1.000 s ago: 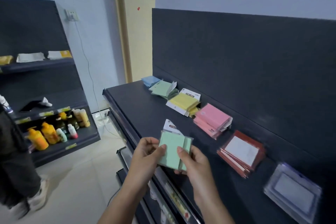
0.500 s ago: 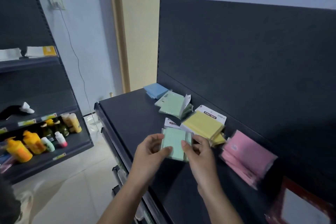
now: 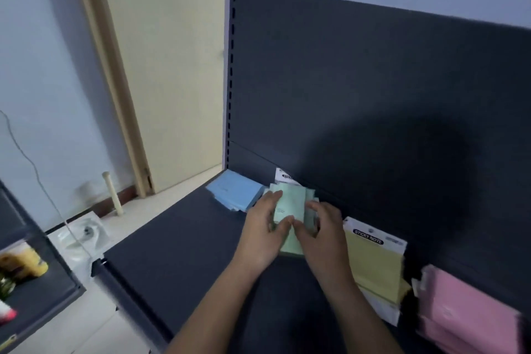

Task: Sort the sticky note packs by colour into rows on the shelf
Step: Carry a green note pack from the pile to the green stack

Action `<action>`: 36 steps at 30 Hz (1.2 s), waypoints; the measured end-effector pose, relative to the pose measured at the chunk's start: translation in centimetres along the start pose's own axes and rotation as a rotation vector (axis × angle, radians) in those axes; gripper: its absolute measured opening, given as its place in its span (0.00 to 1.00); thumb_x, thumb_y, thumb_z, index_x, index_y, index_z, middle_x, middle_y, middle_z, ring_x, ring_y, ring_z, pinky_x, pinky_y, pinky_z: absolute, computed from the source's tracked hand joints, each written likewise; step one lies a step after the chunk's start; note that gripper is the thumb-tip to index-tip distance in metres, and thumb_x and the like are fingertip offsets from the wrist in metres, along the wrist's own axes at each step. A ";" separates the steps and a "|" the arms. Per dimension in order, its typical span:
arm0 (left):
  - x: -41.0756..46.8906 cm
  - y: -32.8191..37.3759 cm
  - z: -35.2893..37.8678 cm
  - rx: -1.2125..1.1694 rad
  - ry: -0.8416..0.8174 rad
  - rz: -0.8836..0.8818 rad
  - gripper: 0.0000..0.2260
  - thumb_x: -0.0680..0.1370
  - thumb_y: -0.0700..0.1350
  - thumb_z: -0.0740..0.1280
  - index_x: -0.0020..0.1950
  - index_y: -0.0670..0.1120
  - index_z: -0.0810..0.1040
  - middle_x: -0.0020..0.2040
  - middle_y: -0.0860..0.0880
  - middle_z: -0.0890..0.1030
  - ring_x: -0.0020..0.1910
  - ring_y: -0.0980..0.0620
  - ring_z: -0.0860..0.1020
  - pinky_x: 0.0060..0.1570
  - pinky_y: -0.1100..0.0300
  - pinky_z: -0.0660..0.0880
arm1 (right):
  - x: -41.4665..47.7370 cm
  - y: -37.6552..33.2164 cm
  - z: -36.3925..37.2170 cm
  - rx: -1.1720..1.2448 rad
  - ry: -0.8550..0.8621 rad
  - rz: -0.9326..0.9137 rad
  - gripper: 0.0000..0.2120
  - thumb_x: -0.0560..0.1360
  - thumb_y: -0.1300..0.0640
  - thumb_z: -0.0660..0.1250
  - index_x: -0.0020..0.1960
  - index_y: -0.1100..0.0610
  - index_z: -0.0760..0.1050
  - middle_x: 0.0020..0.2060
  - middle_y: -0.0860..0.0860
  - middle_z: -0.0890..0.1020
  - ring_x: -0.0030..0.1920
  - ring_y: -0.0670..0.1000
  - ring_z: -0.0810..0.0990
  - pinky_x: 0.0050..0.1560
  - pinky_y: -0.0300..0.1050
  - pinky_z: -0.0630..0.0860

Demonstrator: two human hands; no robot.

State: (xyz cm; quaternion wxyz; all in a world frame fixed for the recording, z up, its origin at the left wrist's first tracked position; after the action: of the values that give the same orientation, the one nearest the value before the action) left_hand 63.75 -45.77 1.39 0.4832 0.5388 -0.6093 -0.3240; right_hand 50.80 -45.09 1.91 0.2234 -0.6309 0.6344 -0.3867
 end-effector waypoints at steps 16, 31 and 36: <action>1.3 -2.9 1.3 0.316 -0.082 0.029 0.25 0.77 0.46 0.65 0.72 0.41 0.64 0.72 0.43 0.64 0.71 0.44 0.62 0.68 0.47 0.63 | -1.1 1.0 1.0 -0.135 -0.001 0.001 0.20 0.78 0.56 0.61 0.68 0.56 0.67 0.65 0.49 0.68 0.65 0.47 0.66 0.65 0.36 0.62; -17.0 12.6 19.1 0.220 -0.219 0.390 0.17 0.72 0.42 0.63 0.60 0.43 0.74 0.61 0.44 0.76 0.60 0.44 0.73 0.61 0.51 0.68 | -20.0 9.5 -21.7 -0.184 0.201 -0.025 0.17 0.75 0.61 0.63 0.62 0.50 0.70 0.55 0.41 0.72 0.58 0.41 0.71 0.59 0.25 0.62; -30.4 20.2 31.8 0.273 -0.565 0.724 0.18 0.67 0.45 0.57 0.55 0.48 0.74 0.54 0.50 0.79 0.55 0.53 0.72 0.55 0.57 0.64 | -31.8 16.7 -33.7 -0.440 0.300 0.217 0.22 0.77 0.55 0.63 0.70 0.53 0.65 0.62 0.46 0.72 0.63 0.45 0.69 0.62 0.30 0.61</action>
State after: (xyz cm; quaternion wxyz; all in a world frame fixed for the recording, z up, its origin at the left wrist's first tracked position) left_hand 25.52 -16.11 2.33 0.3052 0.2411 -0.9023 -0.1859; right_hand 17.57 -8.69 2.74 0.0250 -0.5284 0.7928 -0.3028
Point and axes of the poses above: each hand's wrist, its own x-axis towards the middle knuckle, its own z-axis out of the palm, y = z × x, the point moved 7 cm from there along x, towards the middle knuckle
